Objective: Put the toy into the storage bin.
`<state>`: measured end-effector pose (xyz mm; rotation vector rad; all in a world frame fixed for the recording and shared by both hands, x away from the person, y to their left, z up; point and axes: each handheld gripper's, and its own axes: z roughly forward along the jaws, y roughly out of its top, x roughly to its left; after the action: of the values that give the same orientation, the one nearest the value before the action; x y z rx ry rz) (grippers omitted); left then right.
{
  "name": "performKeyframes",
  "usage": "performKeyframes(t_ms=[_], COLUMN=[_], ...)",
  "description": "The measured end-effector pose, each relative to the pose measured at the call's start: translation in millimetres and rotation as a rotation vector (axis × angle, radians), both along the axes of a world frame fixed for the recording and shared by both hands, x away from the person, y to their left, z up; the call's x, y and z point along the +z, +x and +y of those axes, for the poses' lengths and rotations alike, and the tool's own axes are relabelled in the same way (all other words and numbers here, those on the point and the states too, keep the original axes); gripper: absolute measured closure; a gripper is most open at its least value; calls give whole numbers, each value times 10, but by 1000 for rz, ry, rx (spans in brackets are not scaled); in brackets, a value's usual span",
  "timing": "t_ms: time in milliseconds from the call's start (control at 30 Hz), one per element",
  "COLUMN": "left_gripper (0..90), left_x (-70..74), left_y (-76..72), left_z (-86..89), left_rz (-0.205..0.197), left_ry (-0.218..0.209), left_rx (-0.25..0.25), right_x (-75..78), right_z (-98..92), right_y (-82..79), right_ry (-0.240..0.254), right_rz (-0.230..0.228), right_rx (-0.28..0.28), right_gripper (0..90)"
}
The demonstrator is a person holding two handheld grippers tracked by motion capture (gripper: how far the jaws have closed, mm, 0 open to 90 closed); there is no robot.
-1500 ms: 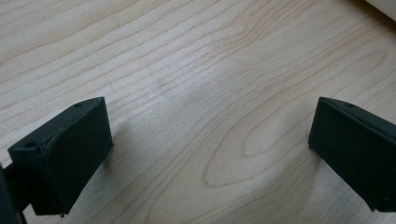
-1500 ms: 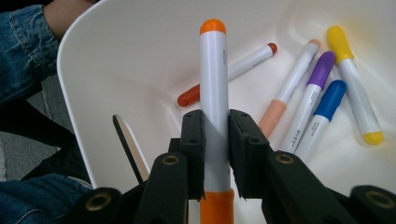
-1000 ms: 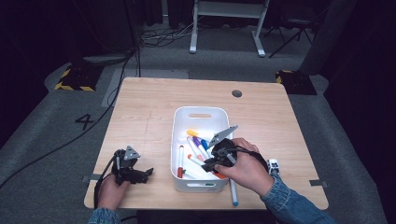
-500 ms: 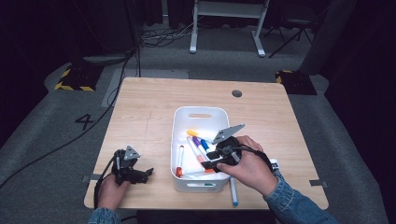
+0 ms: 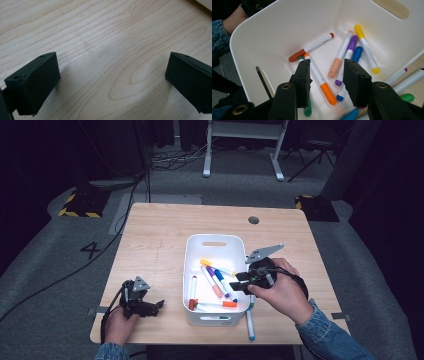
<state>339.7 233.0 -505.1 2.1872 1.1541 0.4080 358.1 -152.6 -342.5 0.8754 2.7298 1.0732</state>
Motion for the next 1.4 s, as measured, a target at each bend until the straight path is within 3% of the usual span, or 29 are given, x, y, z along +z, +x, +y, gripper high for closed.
performKeyframes(t_ms=[300, 567, 767, 1400], left_gripper=[0, 0, 0, 0], left_x=[0, 0, -1, 0], left_y=[0, 0, 0, 0], left_z=[0, 0, 0, 0], left_rz=[0, 0, -1, 0], left_ry=[0, 0, -1, 0], left_rx=[0, 0, 0, 0], right_x=[102, 86, 8, -749], right_z=[-287, -557, -653, -651], right_y=[73, 148, 226, 482], right_ry=[7, 25, 23, -81], right_rz=[-31, -9, 6, 102], right_rx=[-60, -129, -163, -208], right_gripper=[584, 585, 593, 589])
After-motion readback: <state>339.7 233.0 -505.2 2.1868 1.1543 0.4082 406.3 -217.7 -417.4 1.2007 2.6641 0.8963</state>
